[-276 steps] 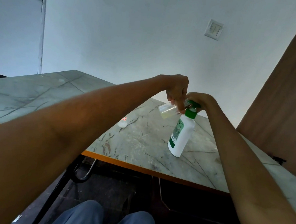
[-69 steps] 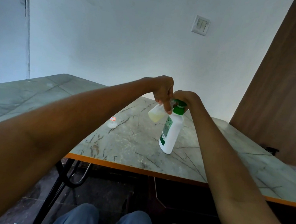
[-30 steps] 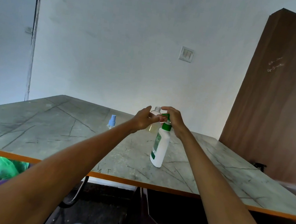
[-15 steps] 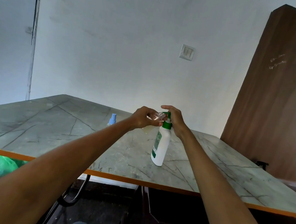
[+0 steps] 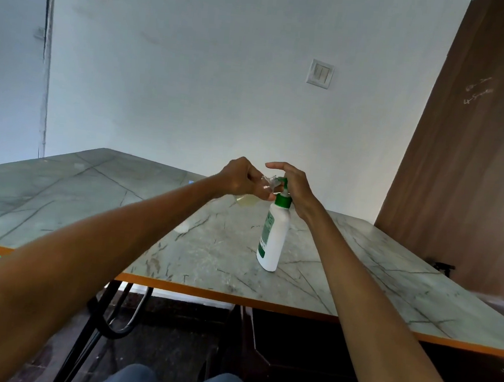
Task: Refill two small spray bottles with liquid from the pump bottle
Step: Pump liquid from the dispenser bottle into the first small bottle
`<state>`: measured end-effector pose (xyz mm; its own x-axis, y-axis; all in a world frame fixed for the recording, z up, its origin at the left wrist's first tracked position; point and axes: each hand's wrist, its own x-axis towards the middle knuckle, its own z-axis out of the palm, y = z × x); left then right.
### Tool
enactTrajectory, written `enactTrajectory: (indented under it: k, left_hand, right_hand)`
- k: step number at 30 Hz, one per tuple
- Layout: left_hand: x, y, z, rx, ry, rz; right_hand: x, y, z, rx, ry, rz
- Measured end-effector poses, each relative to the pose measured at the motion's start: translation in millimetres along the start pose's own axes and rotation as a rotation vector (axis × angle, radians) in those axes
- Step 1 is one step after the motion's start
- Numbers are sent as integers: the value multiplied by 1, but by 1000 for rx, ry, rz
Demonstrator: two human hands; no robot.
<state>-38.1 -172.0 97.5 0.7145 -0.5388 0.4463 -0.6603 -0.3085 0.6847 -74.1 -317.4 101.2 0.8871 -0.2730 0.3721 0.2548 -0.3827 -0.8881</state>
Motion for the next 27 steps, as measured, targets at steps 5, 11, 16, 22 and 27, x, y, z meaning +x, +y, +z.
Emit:
enactTrajectory:
  k: [5, 11, 16, 22, 27]
  left_hand:
    - [4, 7, -10, 44, -90, -54]
    - [4, 8, -3, 65, -137, -48]
    - [3, 9, -3, 49, -134, -48]
    - [7, 16, -7, 109, -134, -42]
    - [9, 12, -6, 127, -142, -49]
  right_hand:
    - [3, 1, 3, -58, 15, -47]
    - [-3, 11, -2, -115, 23, -69]
    - [0, 11, -7, -115, -30, -21]
    - [1, 7, -9, -83, -55, 25]
    - [-1, 9, -5, -122, -13, -7]
